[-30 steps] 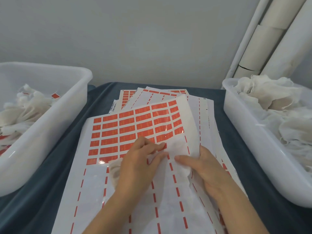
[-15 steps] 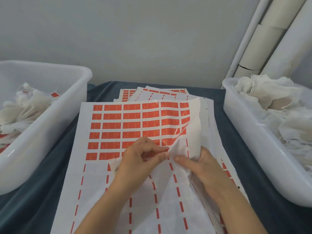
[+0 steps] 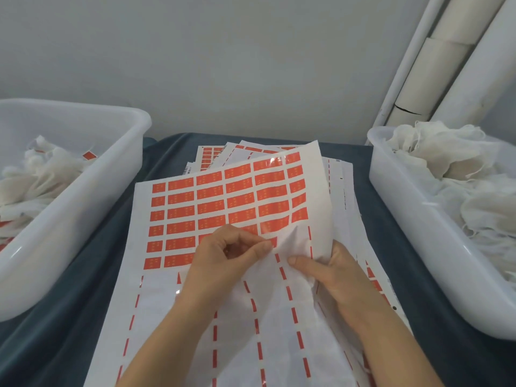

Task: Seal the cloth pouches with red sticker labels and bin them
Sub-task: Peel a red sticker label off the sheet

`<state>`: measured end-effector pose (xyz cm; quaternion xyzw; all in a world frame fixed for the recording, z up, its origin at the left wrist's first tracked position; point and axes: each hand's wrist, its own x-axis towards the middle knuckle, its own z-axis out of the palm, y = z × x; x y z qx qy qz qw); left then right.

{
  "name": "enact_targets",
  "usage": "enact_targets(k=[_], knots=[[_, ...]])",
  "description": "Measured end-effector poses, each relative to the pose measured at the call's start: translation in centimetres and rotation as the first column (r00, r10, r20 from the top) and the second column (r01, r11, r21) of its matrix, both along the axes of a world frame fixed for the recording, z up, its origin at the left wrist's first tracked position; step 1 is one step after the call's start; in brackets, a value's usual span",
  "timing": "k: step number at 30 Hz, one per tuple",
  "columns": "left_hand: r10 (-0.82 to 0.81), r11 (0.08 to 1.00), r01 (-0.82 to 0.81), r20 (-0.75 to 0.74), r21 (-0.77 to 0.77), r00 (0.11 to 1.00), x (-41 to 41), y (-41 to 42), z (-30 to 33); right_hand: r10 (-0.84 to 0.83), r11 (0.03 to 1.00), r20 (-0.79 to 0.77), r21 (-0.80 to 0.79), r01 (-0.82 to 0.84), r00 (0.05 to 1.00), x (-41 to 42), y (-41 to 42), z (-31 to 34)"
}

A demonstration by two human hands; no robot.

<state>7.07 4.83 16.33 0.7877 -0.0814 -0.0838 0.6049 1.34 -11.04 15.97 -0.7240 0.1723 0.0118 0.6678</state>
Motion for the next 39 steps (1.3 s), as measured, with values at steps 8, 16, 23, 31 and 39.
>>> enact_targets(k=[8,16,23,31,39], knots=[[0.175,0.984,-0.177,0.221,-0.007,0.96,-0.02,-0.11,-0.1,-0.035,0.999,-0.03,0.0,0.035,0.999,0.25,-0.56,-0.27],[-0.016,0.978,-0.049,0.305,0.203,0.952,-0.34,-0.75,-0.49,-0.048,0.999,-0.002,-0.015,0.048,0.999,0.24,-0.4,-0.4],[-0.008,0.985,-0.044,0.293,0.168,0.956,-0.29,-0.66,-0.48,-0.033,0.999,-0.007,-0.027,0.033,0.999,0.15,-0.25,-0.26],[0.005,0.984,-0.053,0.278,0.167,0.961,-0.23,-0.52,-0.41,-0.038,0.999,-0.014,-0.04,0.037,0.999,0.15,-0.12,-0.13],[0.145,0.976,-0.194,0.364,0.103,0.92,-0.48,-0.55,-0.34,-0.05,0.999,-0.019,0.014,0.05,0.999,0.14,-0.39,-0.04]])
